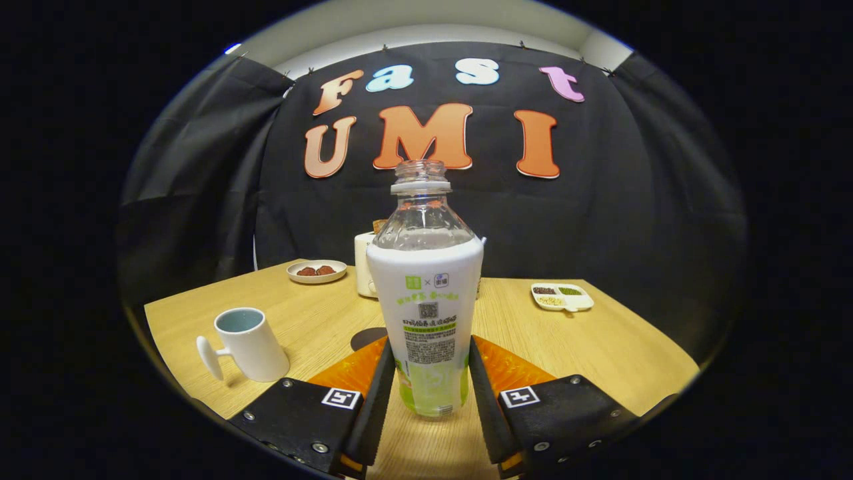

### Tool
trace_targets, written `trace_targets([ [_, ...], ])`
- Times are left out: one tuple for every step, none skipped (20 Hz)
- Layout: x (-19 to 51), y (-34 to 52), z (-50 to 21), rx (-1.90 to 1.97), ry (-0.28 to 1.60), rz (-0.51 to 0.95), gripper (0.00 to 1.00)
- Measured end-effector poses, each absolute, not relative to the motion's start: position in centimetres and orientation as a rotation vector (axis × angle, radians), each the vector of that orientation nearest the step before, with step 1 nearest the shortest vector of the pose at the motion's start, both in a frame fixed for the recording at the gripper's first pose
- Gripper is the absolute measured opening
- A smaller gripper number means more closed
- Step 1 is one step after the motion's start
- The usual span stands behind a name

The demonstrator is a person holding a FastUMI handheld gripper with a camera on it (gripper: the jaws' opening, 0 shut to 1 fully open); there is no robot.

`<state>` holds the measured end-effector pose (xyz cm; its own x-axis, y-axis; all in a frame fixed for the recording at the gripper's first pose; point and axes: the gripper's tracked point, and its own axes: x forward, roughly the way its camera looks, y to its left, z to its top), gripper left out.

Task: Take the bottle from table, then pour the juice into the cup, finally place the bottle on the coaster

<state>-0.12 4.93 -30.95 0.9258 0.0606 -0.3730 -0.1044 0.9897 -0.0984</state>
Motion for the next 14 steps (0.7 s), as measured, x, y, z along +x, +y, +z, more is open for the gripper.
trace_targets([
  [0.1,5.3,-30.6,-0.146,0.370,0.090,0.62],
  [0.3,5.7,-30.4,-0.178,0.362,0.093,0.62],
  [0.3,6.0,-30.2,-0.211,0.354,0.095,0.62],
  [0.5,6.3,-30.0,-0.246,0.347,0.095,0.62],
  [0.6,6.7,-30.0,-0.280,0.341,0.095,0.62],
  [0.7,6.9,-29.9,-0.314,0.335,0.092,0.62],
  [0.8,7.2,-29.8,-0.347,0.327,0.097,0.62],
  [0.9,7.7,-29.8,-0.380,0.322,0.100,0.62],
  [1.1,8.0,-29.7,-0.414,0.318,0.103,0.62],
  [1.1,8.3,-29.7,-0.449,0.312,0.106,0.62],
  [1.1,8.8,-29.5,-0.485,0.303,0.109,0.62],
  [1.1,9.2,-29.5,-0.524,0.294,0.113,0.62],
  [1.2,9.6,-29.4,-0.564,0.285,0.116,0.62],
  [1.3,9.8,-29.5,-0.606,0.282,0.120,0.62],
])
